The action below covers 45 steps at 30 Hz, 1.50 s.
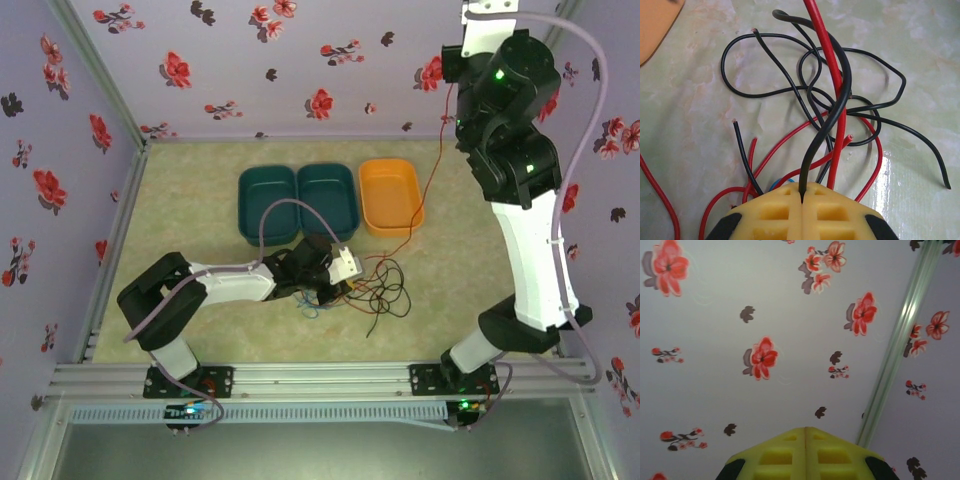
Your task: Untangle the cables
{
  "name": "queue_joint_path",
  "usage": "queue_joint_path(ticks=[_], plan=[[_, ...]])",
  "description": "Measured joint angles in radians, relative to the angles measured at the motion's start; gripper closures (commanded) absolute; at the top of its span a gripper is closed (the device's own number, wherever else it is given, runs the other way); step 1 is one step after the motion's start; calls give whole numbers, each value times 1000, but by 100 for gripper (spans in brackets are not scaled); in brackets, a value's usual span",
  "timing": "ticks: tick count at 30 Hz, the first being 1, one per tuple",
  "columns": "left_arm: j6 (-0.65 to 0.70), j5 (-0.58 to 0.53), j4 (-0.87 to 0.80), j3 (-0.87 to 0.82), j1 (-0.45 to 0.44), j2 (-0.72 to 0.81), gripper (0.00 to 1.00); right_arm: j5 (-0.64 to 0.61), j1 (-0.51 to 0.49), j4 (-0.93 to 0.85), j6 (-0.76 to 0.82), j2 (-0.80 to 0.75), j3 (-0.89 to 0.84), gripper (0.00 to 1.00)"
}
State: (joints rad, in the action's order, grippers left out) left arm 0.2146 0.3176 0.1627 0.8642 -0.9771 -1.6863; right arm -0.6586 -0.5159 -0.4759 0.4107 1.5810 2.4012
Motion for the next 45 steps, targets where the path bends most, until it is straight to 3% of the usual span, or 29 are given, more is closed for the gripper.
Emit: queue_joint_path(ticks=[13,19,25,27,36,45], plan=[[-17,0,3,-42,-2,0,99,0,76,147,84,65,117,100],[-44,0,11,-43,-5,0,63,8,87,162,60,20,-1,100],[-66,-3,-26,-26,-5,47,21,20,100,166,40,27,-58,100],[-74,-3,-30,-15,-5,82,2,28,106,169,34,37,-60,100],[-97,-23,-26,3,-6,272,0,55,110,183,11,132,-25,100],[-149,-166,-8,3,-6,413,0,64,111,183,-45,190,-45,100]])
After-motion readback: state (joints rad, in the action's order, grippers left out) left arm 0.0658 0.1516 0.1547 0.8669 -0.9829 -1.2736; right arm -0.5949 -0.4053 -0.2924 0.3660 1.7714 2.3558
